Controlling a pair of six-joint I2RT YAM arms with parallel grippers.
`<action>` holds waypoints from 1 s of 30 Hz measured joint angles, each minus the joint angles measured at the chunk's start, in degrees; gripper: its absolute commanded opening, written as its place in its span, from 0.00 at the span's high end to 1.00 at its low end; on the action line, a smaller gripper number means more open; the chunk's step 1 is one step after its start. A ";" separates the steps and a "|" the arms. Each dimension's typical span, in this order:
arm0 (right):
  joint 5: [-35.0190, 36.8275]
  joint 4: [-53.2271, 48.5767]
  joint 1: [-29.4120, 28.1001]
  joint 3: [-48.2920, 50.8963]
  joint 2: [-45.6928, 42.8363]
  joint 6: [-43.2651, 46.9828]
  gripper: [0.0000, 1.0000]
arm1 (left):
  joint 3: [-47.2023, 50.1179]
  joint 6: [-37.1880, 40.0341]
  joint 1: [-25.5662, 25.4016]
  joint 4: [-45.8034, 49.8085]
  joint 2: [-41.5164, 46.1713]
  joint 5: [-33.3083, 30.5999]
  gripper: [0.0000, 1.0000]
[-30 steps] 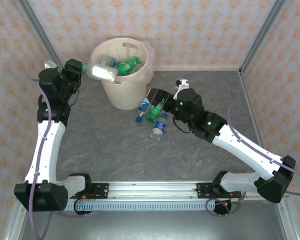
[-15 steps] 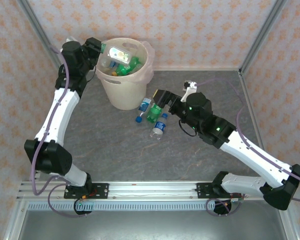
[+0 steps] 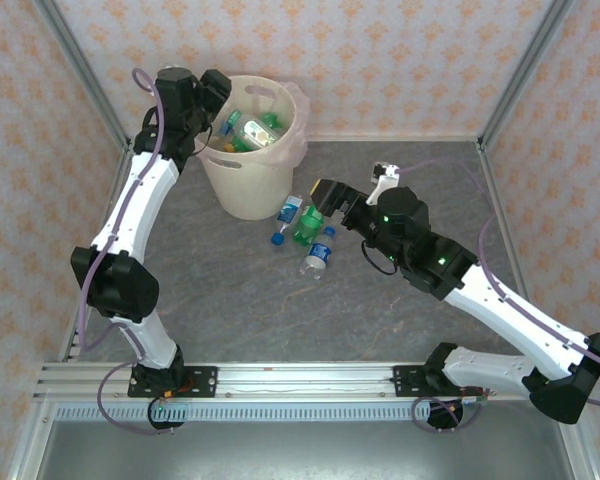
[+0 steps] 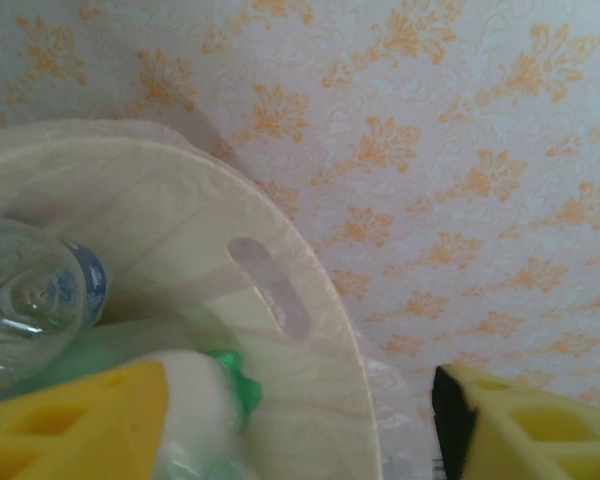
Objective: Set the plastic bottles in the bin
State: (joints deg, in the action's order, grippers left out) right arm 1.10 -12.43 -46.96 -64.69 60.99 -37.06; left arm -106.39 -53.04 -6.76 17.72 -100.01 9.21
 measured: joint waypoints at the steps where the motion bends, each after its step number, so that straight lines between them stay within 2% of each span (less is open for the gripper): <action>1: 0.00 0.02 0.00 0.11 0.00 0.00 0.00 | -0.85 0.50 0.00 0.33 0.00 -0.33 0.21; 7: 0.00 0.02 0.00 0.33 0.66 0.00 0.00 | -2.25 2.73 -0.02 2.01 1.81 -0.96 0.19; 11: -0.02 0.04 0.00 0.52 1.66 0.00 0.00 | -1.86 4.28 -0.28 3.04 4.85 -1.20 0.13; 13: 0.00 0.02 0.00 0.63 2.34 -0.22 0.00 | -0.35 5.16 -0.66 3.26 7.74 -1.18 0.07; 15: 0.02 0.07 0.00 0.66 3.23 -0.42 0.00 | 2.05 6.03 -0.90 3.30 11.10 -1.16 0.01; 24: 3.69 -0.48 -0.04 0.74 9.14 -1.90 0.00 | 17.05 9.84 -2.38 3.10 26.71 -0.87 0.01; 30: 3.50 -1.20 1.22 1.22 13.51 -2.14 0.09 | 28.04 11.52 -6.49 3.37 35.30 -0.83 0.01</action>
State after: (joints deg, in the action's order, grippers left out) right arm 4.60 -13.63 -45.74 -63.46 74.50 -39.20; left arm -78.35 -41.52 -13.26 21.08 -64.71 8.38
